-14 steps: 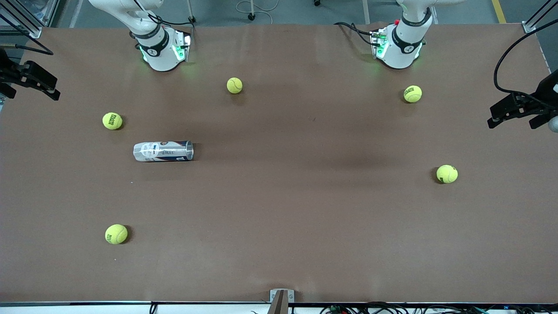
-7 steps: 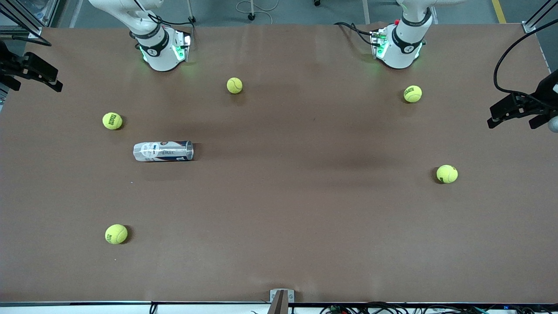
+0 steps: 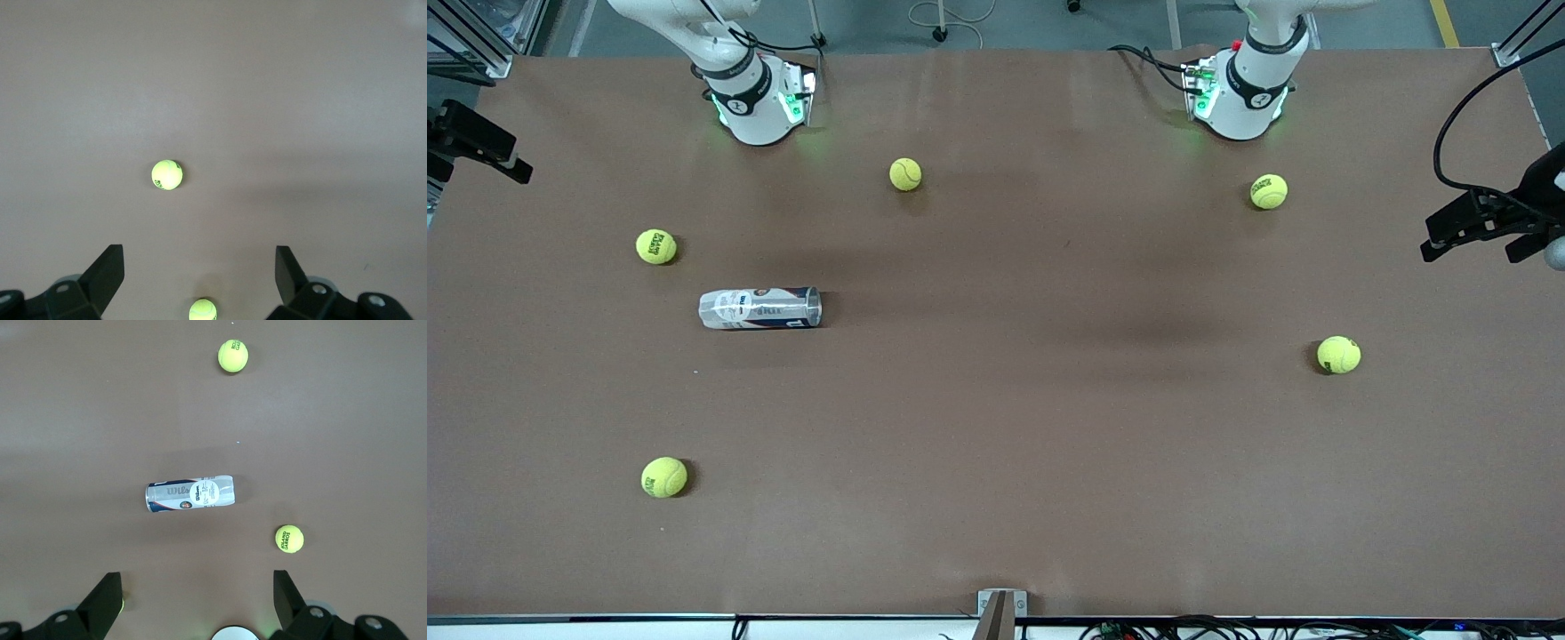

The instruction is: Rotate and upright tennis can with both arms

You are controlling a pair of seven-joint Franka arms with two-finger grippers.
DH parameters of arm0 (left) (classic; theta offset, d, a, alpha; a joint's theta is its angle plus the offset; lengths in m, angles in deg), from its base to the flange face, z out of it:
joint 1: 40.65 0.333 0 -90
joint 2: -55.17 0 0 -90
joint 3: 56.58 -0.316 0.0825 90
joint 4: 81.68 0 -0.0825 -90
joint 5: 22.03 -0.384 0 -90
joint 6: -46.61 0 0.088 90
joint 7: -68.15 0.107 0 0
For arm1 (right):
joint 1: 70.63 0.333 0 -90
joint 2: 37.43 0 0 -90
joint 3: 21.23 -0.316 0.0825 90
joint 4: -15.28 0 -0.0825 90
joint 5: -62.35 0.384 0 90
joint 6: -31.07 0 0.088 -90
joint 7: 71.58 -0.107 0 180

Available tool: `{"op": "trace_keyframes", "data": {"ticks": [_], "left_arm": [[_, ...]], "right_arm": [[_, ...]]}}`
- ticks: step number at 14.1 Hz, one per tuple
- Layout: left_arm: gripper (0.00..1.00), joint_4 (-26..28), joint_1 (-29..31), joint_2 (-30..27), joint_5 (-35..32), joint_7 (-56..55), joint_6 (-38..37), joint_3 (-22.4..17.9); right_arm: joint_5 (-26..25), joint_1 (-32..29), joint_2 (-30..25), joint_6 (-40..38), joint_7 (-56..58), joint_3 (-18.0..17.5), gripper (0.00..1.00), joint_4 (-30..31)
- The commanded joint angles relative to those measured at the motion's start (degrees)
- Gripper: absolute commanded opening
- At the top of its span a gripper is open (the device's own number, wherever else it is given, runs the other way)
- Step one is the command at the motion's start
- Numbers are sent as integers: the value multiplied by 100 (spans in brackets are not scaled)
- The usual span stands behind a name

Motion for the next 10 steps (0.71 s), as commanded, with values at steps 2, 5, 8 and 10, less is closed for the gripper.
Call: {"op": "trace_keyframes", "data": {"ticks": [2, 5, 8, 10], "left_arm": [[100, 6, -17, -39, -65, -50, -38, 16], [100, 6, -17, -39, -65, -50, -38, 16], [100, 6, -17, -48, -65, -50, -38, 15], [100, 15, -26, -39, -65, -50, -38, 15]], "right_arm": [[-97, 124, -53, 95, 28, 66, 100, 156], [-281, 132, 158, 113, 28, 67, 100, 156], [-1052, 553, 281, 226, -260, -135, 100, 191], [-1326, 930, 439, 324, -822, -162, 100, 200]]}}
